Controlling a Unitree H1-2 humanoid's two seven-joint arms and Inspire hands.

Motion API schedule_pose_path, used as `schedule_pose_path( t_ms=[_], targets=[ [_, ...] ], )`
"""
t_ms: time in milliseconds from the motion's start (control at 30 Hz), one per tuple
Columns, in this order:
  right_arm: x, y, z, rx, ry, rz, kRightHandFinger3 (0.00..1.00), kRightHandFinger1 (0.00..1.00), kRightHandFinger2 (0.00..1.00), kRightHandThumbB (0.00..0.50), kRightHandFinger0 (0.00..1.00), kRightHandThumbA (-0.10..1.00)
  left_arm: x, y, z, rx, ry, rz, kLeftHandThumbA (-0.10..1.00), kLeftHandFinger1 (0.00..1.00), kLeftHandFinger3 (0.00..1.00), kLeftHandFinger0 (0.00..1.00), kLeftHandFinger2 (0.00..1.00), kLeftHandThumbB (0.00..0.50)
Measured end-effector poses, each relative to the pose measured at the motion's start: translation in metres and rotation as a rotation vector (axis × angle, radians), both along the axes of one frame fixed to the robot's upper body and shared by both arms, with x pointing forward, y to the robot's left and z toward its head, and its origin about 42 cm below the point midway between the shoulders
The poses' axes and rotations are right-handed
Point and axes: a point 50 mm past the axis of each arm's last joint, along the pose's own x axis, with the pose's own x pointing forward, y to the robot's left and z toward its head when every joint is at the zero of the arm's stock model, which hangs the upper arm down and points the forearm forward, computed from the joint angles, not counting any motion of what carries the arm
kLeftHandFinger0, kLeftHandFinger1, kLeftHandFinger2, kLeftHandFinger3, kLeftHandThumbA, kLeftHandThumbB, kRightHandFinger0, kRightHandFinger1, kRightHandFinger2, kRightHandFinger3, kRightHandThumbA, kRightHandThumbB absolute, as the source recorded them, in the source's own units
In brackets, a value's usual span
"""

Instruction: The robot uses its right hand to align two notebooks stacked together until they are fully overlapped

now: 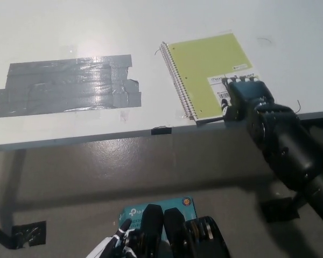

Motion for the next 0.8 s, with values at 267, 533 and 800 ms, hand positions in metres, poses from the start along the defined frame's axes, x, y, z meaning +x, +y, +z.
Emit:
schedule_pose_path(
  t_ms=[267,533,800],
  targets=[
    [0.014,0.024,0.054,0.048,-0.085,0.028,1.00,1.00,1.00,0.433,1.00,1.00,-0.008,0.001,-0.011,-0.011,0.044,0.023,1.00,0.13,0.79,0.02,0.34,0.500],
    [0.021,0.049,0.108,0.106,-0.168,0.068,1.00,1.00,1.00,0.409,1.00,1.00,-0.020,0.003,-0.024,-0.017,0.095,0.047,1.00,0.48,0.84,0.11,0.64,0.500],
    [0.029,0.004,0.176,0.092,-0.296,0.027,1.00,1.00,1.00,0.448,1.00,1.00,-0.023,0.007,-0.028,-0.020,0.110,0.062,1.00,0.56,0.82,0.17,0.72,0.500]
  ],
)
